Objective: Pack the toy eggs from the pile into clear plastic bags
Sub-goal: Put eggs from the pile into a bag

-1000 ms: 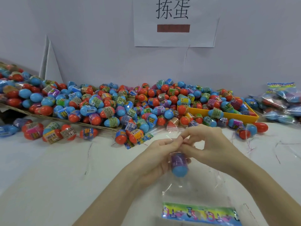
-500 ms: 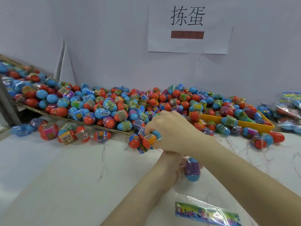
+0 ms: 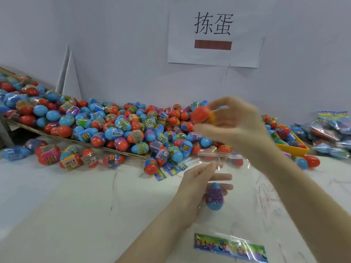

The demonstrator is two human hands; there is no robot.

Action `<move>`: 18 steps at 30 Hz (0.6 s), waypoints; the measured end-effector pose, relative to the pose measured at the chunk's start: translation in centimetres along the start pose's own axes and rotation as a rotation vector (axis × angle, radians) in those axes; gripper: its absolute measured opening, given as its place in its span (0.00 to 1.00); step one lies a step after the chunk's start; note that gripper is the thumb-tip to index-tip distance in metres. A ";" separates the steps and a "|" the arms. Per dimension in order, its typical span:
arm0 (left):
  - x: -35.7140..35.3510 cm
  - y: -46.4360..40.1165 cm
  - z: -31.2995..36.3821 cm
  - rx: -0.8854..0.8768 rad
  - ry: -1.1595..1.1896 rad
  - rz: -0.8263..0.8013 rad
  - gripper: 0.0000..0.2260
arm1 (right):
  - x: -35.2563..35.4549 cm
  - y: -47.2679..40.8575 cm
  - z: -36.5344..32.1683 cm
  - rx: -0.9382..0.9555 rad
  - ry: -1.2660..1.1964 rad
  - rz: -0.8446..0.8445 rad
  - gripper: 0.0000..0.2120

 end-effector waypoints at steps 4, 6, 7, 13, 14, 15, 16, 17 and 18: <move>-0.1 0.4 0.3 -0.028 -0.036 0.048 0.07 | 4.9 1.7 1.7 -0.054 -0.013 0.178 0.17; -0.2 0.6 0.5 -0.020 -0.038 0.066 0.08 | 5.2 2.8 2.7 -0.059 0.086 0.117 0.16; -0.3 0.8 0.6 -0.018 -0.033 0.070 0.09 | 5.0 3.2 3.1 -0.046 0.121 0.078 0.16; -0.5 1.1 1.0 -0.062 -0.046 0.083 0.08 | 4.3 4.2 5.0 0.021 0.358 0.040 0.13; -0.5 1.1 1.0 -0.068 -0.050 0.088 0.08 | 4.2 4.3 5.1 0.040 0.384 0.037 0.14; -0.5 1.1 1.0 -0.071 -0.056 0.098 0.08 | 4.2 4.4 5.1 0.048 0.398 0.033 0.17; -0.4 1.1 1.1 -0.072 -0.060 0.108 0.08 | 4.2 4.4 5.0 0.065 0.416 0.029 0.20; -0.4 1.1 1.1 -0.074 -0.064 0.116 0.08 | 4.1 4.5 4.9 0.077 0.425 0.022 0.21; -0.4 1.1 1.1 -0.076 -0.063 0.122 0.08 | 4.2 4.6 4.7 0.086 0.429 0.016 0.20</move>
Point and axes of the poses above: each hand's wrist, its own y-axis away from the middle knuckle, its own x-axis out of the back of the hand, z = x × y, the point moved 5 cm from there along -y, towards the middle knuckle, and after that the axes turned 11 degrees about z, right-handed, at the moved point
